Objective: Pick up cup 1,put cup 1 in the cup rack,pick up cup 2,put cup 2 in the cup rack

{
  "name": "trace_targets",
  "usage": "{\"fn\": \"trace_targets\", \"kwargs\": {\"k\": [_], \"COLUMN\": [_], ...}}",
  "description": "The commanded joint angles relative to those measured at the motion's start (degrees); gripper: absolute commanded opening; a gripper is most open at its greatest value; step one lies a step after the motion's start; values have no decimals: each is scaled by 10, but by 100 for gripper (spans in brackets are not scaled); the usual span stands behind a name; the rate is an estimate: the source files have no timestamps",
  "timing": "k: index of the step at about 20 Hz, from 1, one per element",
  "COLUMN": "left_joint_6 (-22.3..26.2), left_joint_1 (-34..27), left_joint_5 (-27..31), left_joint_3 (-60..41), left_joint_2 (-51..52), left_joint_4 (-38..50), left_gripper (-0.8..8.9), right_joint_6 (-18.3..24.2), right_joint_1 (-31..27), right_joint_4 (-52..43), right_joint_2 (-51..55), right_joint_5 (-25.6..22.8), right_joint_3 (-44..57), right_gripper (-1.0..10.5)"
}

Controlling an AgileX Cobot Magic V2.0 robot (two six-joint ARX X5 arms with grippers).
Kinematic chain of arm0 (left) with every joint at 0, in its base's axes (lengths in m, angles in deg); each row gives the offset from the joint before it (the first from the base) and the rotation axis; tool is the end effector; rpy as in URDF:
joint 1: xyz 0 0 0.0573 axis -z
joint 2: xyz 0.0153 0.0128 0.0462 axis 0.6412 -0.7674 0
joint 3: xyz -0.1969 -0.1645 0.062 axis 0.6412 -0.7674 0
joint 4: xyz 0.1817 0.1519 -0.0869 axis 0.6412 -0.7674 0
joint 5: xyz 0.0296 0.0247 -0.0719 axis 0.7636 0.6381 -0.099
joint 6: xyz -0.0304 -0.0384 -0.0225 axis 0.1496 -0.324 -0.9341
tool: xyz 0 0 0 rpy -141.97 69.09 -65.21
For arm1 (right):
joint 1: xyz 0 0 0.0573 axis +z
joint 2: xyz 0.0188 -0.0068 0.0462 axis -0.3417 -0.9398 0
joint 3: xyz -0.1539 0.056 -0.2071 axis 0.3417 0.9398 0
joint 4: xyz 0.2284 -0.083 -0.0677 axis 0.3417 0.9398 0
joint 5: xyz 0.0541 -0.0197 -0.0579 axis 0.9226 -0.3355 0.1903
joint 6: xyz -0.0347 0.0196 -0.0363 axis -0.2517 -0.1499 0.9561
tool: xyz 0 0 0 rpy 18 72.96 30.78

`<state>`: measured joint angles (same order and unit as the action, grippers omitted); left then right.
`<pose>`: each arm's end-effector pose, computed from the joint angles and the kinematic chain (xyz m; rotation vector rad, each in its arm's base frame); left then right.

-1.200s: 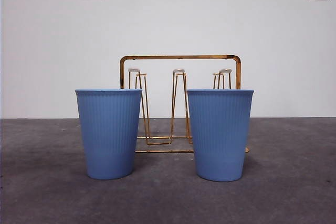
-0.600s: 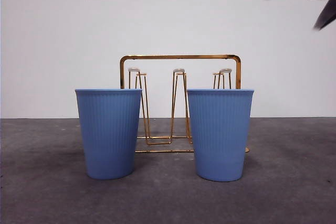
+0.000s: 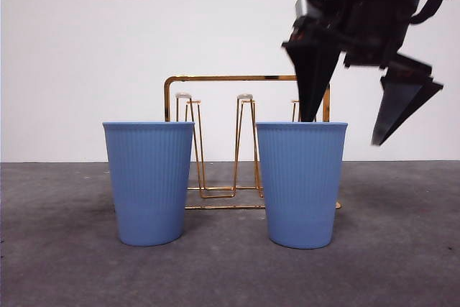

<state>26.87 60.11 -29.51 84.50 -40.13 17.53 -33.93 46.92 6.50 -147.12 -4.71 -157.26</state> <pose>0.1478 -0.0779 0.3717 -0.2924 0.6993 -1.1348 0.2838 0.1491 0.2492 -0.1797 1.3267 0.4957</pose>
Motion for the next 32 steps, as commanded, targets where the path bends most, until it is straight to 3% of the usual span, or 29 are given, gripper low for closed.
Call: {"fn": "trace_targets", "kwargs": {"k": [1, 3, 6, 7, 16, 18, 23, 27, 30, 32], "left_joint_6": [-2, -2, -2, -2, -19, -45, -163, -281, -332, -356], "left_joint_1": [1, 1, 1, 1, 1, 1, 19, 61, 112, 148], "left_joint_5": [0, 0, 0, 0, 1, -3, -24, -22, 24, 79], "left_joint_3": [1, 1, 1, 1, 1, 1, 1, 1, 1, 1], "left_joint_2": [1, 1, 1, 1, 1, 1, -1, -18, -43, -64], "left_joint_4": [6, 6, 6, 6, 15, 42, 213, 407, 539, 620], "left_gripper": [591, 591, 591, 591, 592, 592, 592, 592, 593, 593], "right_joint_6": [-6, -6, -3, -1, 36, 44, 46, 16, -23, -24], "right_joint_1": [7, 9, 9, 9, 9, 8, 8, 8, 8, 8], "right_joint_4": [-5, -7, -12, -16, -4, 9, 0, -130, -261, -319], "right_joint_2": [-22, -35, -42, -42, -30, 1, 180, 346, 439, 473], "right_joint_5": [-3, -4, -3, -3, 27, 27, 27, 43, 72, 72], "right_joint_3": [-1, -1, 0, 0, 0, 0, -10, -28, -31, -31], "right_gripper": [437, 420, 64, -5, -10, -10, -10, -10, -10, -10]}}
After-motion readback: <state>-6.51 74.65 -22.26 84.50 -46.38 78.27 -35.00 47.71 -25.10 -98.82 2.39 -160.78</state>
